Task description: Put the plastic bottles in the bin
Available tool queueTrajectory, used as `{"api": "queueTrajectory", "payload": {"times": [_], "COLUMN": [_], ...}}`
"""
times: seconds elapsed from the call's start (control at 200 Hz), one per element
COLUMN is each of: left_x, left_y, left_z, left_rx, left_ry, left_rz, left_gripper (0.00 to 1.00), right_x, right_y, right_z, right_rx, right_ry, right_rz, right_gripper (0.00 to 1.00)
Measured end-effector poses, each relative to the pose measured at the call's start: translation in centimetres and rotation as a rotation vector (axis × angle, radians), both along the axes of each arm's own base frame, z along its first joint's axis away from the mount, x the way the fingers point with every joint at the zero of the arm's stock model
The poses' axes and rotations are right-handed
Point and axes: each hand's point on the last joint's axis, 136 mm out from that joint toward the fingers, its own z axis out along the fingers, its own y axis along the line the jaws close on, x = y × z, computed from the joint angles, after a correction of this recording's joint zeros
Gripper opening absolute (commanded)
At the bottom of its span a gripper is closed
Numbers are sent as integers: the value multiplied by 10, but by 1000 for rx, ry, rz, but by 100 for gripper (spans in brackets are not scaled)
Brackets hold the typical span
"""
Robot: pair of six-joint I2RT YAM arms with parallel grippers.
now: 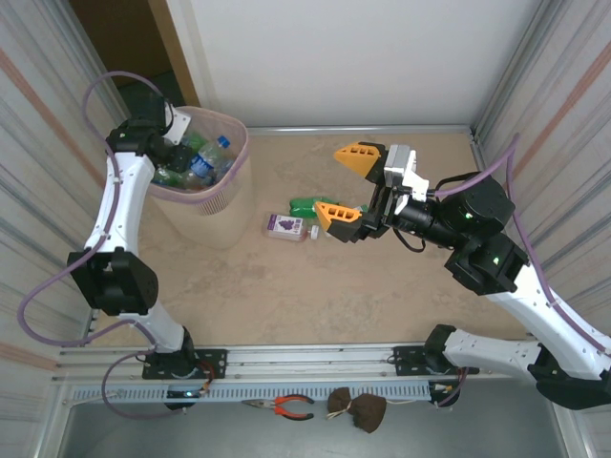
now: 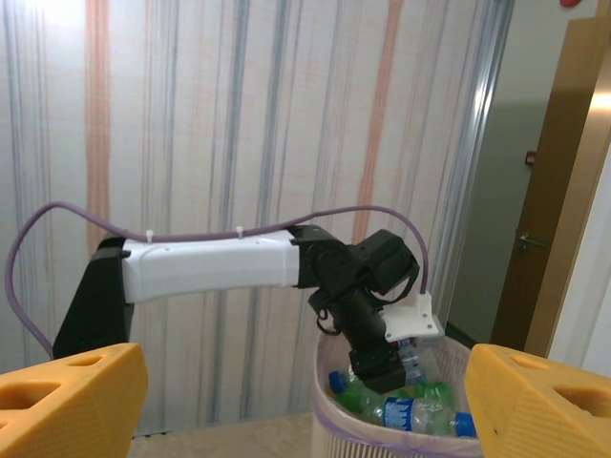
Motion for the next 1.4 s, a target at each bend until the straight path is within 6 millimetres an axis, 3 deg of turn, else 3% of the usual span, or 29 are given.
{"api": "queueTrajectory", "payload": {"times": [0.17,0.301,0.556,0.872,1.122,1.398], "left_x": [-9,-21,-21,-6,13,14], "left_y": [2,4,-4,-27,-25,-19], "left_z": [-7,-4,32,57,22,11], "left_rx": [-21,-37,-86,-196,-187,-162], "left_ry": [45,85,17,-64,13,-10], "left_rz": [29,53,36,-51,-46,-33], "left_gripper": [58,70,77,52,38,31], "right_x": [0,0,0,2,3,3], "right_y": [0,0,0,3,4,4], "right_z": [0,0,0,-2,-3,-3], "right_rx": [0,0,0,-7,-9,-9], "right_ry": [0,0,0,5,7,7], "right_rz": [0,0,0,0,0,0], "right_gripper": [86,86,86,86,86,86]}}
